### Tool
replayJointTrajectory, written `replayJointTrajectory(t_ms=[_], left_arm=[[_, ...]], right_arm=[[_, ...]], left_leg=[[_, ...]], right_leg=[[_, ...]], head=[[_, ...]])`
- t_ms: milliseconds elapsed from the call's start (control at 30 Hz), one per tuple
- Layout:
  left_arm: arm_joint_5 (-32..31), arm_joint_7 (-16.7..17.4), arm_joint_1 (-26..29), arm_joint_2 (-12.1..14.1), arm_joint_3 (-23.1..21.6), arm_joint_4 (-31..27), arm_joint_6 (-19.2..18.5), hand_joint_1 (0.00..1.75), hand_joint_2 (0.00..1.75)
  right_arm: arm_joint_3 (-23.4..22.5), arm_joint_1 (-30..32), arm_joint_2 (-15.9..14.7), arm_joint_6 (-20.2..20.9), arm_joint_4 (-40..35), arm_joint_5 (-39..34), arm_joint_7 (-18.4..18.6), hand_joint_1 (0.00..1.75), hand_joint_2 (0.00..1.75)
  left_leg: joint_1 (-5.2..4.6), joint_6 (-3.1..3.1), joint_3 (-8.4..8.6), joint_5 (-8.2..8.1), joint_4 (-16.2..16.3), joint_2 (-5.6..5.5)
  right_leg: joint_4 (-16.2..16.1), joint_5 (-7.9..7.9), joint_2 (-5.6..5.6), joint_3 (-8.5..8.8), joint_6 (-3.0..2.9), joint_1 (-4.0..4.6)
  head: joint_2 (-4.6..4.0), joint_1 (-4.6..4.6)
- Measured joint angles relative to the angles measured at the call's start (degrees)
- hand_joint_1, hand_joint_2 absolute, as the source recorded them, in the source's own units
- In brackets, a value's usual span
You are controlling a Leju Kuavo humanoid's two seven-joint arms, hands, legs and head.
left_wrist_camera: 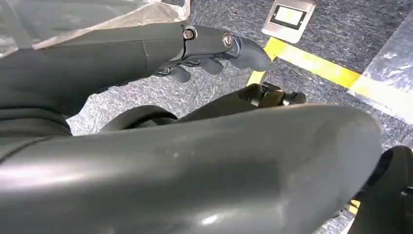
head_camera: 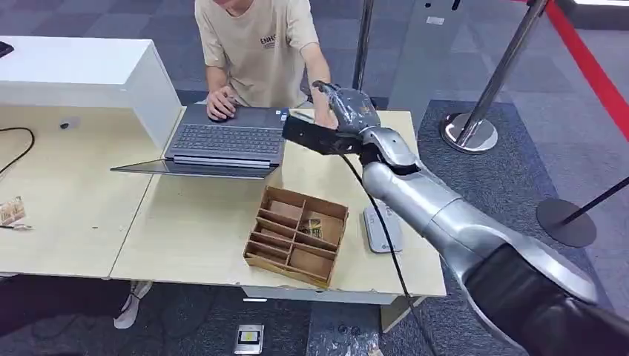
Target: Pass the card to the sensor for recognition and then transmit it.
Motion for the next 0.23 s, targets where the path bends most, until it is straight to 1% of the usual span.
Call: replayJointTrajectory(t_ms=[100,167,233], left_arm=[[0.41,-0.09,0.0,0.0,0.0,0.0,0.02,0.0,0.0],[0.77,-0.11,0.0,0.0,0.0,0.0,0.09,0.0,0.0],[0.96,-0.13,0.01,0.02,0.0,0.0,0.13,0.0,0.0]], right_arm=[[-3.37,0.47,-0.07,-0.94,-0.59,-8.57,-2.92,0.0,0.0],[-5.84,2.56,-0.2,-2.64,-2.78,-15.12,-4.98,0.0,0.0],[-7.41,5.22,-0.37,-3.83,-4.73,-17.83,-5.46,0.0,0.0]], left_leg=[[0.01,0.0,0.01,0.0,0.0,0.0],[0.01,0.0,0.03,0.0,0.0,0.0],[0.01,0.0,0.02,0.0,0.0,0.0]], right_leg=[[0.0,0.0,0.0,0.0,0.0,0.01],[-0.01,0.0,0.0,0.01,0.0,0.01],[-0.01,0.0,0.0,0.01,0.0,0.01]], head=[[0.0,0.0],[0.0,0.0],[0.0,0.0]])
